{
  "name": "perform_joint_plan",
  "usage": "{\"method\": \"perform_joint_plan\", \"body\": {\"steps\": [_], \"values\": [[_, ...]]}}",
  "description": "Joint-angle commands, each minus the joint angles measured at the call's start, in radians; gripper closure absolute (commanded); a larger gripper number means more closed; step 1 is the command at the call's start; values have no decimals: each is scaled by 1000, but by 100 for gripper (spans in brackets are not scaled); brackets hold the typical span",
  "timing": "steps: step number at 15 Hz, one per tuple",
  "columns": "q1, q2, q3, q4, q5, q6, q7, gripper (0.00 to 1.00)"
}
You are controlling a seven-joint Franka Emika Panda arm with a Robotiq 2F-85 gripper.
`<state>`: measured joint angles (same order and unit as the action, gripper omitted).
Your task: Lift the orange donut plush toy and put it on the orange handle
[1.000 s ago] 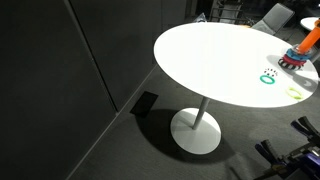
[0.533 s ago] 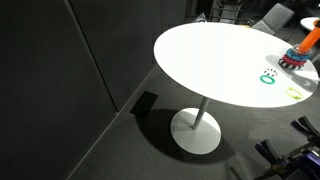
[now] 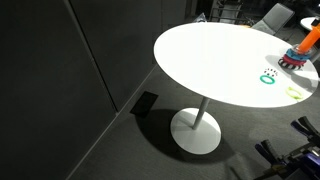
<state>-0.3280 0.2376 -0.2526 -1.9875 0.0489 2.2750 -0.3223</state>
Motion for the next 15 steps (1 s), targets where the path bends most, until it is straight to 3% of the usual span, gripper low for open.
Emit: {"method": "perform_joint_plan", "body": {"steps": [1, 15], "values": [[-16, 6, 10, 21, 20, -21, -27, 0], [-22, -12, 29, 3, 120, -14, -103, 0]]}}
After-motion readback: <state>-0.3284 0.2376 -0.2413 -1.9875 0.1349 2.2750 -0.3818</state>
